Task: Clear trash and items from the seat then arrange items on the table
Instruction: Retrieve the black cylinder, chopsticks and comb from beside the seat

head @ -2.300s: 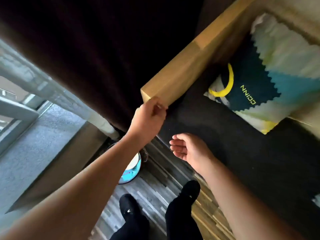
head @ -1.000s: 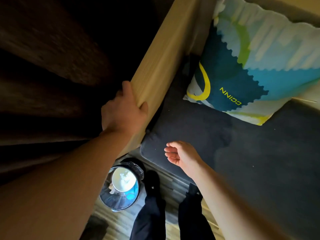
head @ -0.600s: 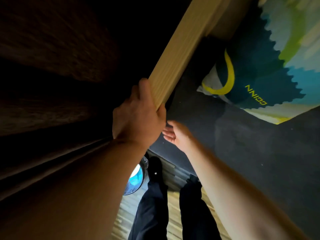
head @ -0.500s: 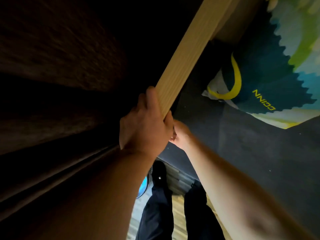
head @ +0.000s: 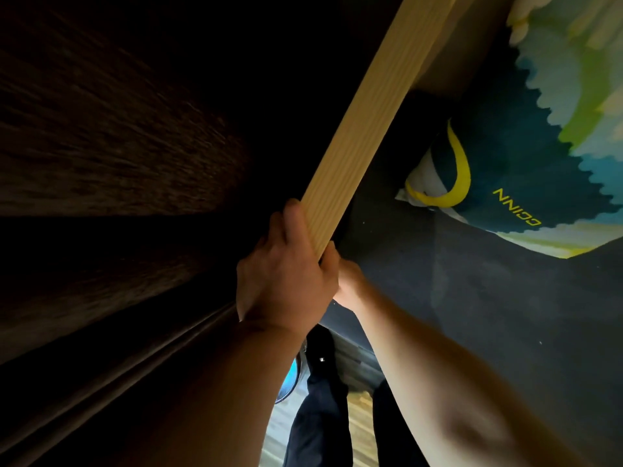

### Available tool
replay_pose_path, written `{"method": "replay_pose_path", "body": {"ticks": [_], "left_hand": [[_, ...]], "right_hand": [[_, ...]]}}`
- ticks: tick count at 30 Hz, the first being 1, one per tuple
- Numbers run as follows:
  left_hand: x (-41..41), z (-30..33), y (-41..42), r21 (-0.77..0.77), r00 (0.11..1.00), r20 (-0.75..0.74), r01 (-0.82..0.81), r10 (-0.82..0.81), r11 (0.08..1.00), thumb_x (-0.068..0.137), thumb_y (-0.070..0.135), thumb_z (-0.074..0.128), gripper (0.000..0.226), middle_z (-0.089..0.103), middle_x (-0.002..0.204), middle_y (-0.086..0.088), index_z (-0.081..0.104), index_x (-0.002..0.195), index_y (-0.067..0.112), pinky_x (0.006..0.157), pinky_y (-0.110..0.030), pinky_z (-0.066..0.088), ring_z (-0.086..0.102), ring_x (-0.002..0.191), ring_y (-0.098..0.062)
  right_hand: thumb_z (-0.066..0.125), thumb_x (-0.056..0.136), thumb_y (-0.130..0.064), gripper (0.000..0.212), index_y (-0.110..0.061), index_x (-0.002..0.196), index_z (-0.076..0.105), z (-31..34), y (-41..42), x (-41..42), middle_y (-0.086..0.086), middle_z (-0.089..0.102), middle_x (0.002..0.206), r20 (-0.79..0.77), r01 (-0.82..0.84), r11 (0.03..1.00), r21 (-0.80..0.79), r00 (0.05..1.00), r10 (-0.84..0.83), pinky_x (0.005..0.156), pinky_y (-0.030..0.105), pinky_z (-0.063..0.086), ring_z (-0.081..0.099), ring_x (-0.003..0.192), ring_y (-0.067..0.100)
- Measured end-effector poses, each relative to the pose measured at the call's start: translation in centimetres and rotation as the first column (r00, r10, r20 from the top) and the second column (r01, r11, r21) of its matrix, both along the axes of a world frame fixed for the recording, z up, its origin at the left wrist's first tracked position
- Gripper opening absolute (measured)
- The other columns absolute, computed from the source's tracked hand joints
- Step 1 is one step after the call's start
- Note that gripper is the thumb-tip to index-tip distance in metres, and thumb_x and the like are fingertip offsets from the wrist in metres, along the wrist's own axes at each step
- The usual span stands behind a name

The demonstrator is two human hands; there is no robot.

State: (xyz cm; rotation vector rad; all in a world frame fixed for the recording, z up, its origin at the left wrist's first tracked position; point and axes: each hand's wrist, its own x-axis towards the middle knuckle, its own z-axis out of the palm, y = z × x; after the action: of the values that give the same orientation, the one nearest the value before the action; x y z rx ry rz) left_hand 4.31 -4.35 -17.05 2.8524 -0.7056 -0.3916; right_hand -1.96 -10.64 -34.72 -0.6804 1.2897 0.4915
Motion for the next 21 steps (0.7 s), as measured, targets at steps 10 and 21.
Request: {"method": "replay_pose_path", "body": {"ticks": [10,21], "left_hand": [[-0.1,-0.9,0.0,0.043,0.992,0.126,-0.008,0.003,0.999,0.074,0.043,0.073,0.061,0.067,0.093,-0.021,0.042,0.117,0.012,0.053,-0.036,0.032,0.064,0.06,-0.045],[-0.3,-0.8,-0.2,0.016,0.985,0.173,0.016,-0.018,1.0,0.079,0.041,0.073,0.058,0.069,0.094,-0.025,0.035,0.114,0.014,0.055,-0.041,0.044,0.065,0.064,-0.048]], "right_hand": [[0.064,0.093,-0.049,0.034,-0.018,0.103,0.054,0.2,-1.1,-0.4,-0.001,0.045,0.073,0.026,0.406,0.876,0.261,0.904,-0.427,0.048,0.018,0.027,0.035,0.053,0.008],[0.084,0.065,-0.051,0.058,-0.009,0.097,0.06,9.3,-2.0,-9.1,-0.005,0.059,0.063,0.237,0.282,0.899,0.334,0.899,-0.37,0.046,0.018,0.029,0.038,0.046,0.006]]}}
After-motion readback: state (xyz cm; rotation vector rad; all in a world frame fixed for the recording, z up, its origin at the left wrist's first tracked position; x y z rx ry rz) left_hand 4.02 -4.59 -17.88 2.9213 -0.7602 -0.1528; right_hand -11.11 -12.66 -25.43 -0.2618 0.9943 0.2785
